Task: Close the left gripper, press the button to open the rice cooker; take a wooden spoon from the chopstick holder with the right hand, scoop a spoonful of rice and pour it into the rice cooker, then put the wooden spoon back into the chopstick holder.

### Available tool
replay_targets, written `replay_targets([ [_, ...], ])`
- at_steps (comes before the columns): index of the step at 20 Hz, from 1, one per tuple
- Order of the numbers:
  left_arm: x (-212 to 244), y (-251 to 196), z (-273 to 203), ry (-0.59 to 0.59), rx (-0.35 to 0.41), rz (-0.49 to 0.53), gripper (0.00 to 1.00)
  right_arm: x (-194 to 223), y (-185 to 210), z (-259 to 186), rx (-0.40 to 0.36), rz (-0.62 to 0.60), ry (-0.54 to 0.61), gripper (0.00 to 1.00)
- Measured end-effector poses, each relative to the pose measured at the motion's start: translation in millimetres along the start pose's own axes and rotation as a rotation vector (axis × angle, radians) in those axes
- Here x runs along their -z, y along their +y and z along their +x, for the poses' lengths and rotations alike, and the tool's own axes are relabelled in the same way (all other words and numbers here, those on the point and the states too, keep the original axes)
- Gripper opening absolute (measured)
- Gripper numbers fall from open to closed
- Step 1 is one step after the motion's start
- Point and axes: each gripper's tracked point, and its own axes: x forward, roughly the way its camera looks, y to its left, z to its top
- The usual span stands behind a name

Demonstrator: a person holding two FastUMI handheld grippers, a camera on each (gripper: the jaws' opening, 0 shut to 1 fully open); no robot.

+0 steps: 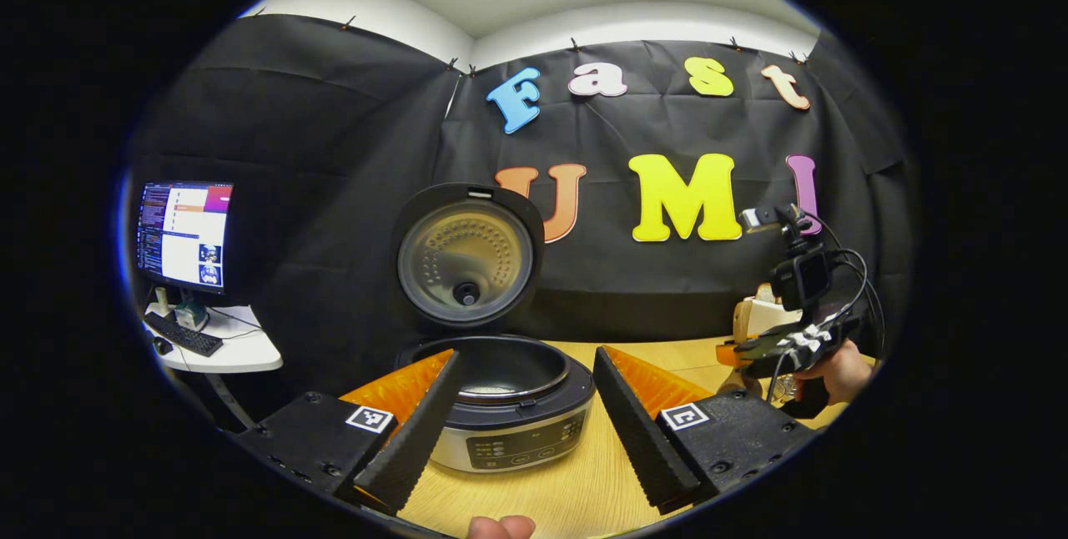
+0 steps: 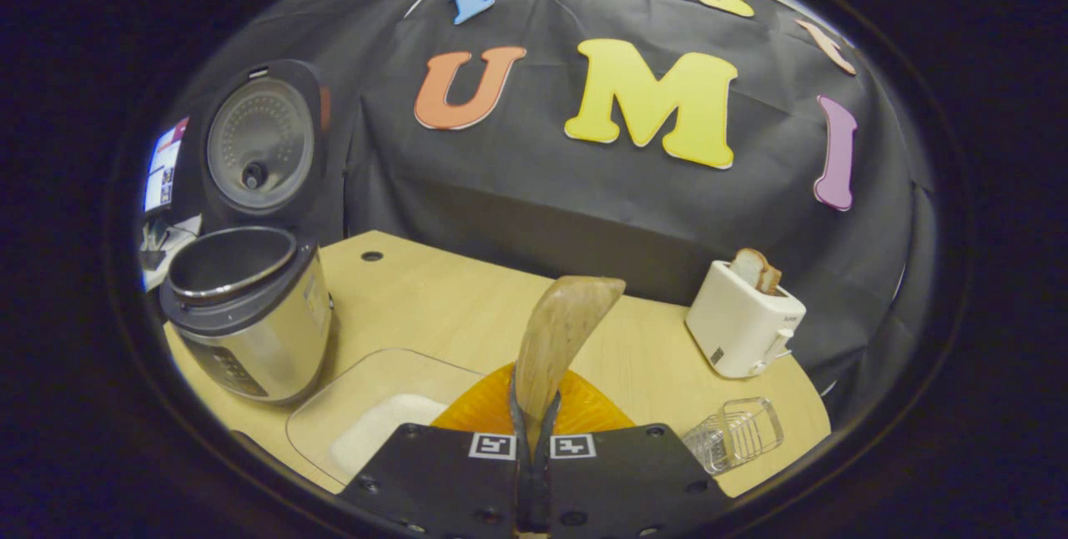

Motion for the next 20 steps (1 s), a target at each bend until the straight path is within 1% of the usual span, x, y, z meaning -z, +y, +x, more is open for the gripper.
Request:
replay_targets([
  [2, -4.5, -0.1, -1.3, -0.012, 0.003, -0.004, 1.0, -1.0, -2.0, -0.3, 0.04, -0.02, -0.006, 0.0],
  [4, -6.1, 4.3, -2.9, -0.016, -0.002, -0.007, 1.0, 0.2, 4.8, -0.6, 0.054, -0.038, -0.01, 0.0],
  [7, -8.9, 8.7, -6.0, -0.017, -0.009, -0.018, 1.0, 7.0, 31.6, -2.5, 0.003, 0.012, 0.012, 0.0],
  [10, -13.8, 9.9, -6.9, -0.032, -0.004, -0.036, 1.0, 6.2, 50.2, -2.2, -0.027, 0.033, 0.018, 0.0],
  [13, -13.0, 13.1, -7.1, -0.029, -0.006, -0.051, 1.0, 4.9, 66.9, -1.5, -0.069, 0.098, 0.026, 0.0],
  [20, -10.3, 25.0, -5.5, -0.023, -0.034, -0.066, 1.0, -0.6, 82.1, 2.2, -0.147, 0.273, 0.056, 0.0],
])
